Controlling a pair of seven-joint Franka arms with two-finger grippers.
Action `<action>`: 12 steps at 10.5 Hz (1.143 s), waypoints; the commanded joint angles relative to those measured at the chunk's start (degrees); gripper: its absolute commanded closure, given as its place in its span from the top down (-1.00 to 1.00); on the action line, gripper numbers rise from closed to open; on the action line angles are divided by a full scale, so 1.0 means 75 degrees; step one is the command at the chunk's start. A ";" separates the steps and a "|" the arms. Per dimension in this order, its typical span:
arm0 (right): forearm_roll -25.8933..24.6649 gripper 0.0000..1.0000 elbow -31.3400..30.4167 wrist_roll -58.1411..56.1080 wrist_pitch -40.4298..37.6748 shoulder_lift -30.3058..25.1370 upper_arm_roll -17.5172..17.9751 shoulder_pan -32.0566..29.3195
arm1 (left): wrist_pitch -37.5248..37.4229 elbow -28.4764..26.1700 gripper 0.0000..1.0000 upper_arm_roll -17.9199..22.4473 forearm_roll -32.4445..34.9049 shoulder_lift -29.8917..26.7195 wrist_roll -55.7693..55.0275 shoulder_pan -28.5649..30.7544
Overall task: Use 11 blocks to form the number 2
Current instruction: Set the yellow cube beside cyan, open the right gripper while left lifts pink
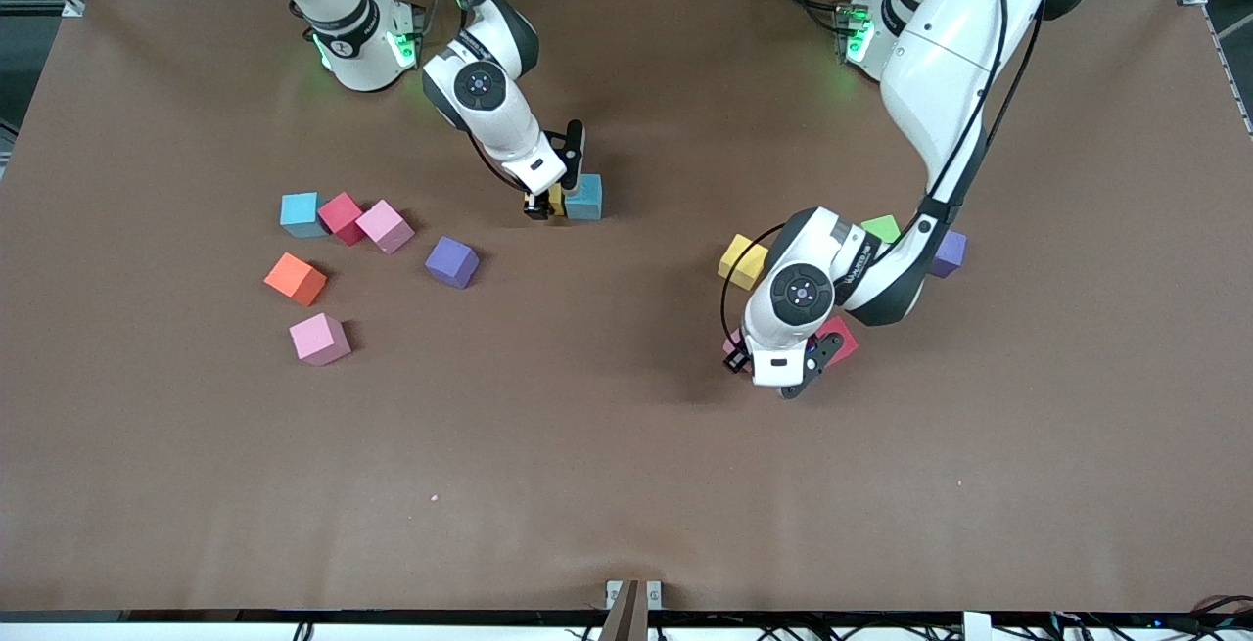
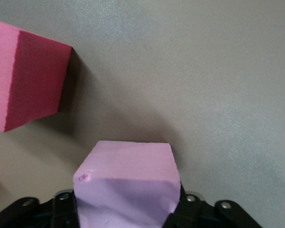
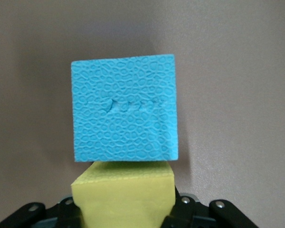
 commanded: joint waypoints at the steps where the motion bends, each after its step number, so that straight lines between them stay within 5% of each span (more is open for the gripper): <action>1: -0.0062 -0.12 0.0030 0.0175 0.0108 0.0183 0.0048 0.0015 | -0.0068 0.0017 -0.21 -0.0036 0.0151 -0.0254 -0.0607 0.0080; 12: -0.0051 -0.14 0.0229 0.0187 0.0155 0.0347 0.0024 0.0027 | -0.0607 -0.0054 -0.20 -0.0469 0.0092 -0.1051 -0.3945 0.0022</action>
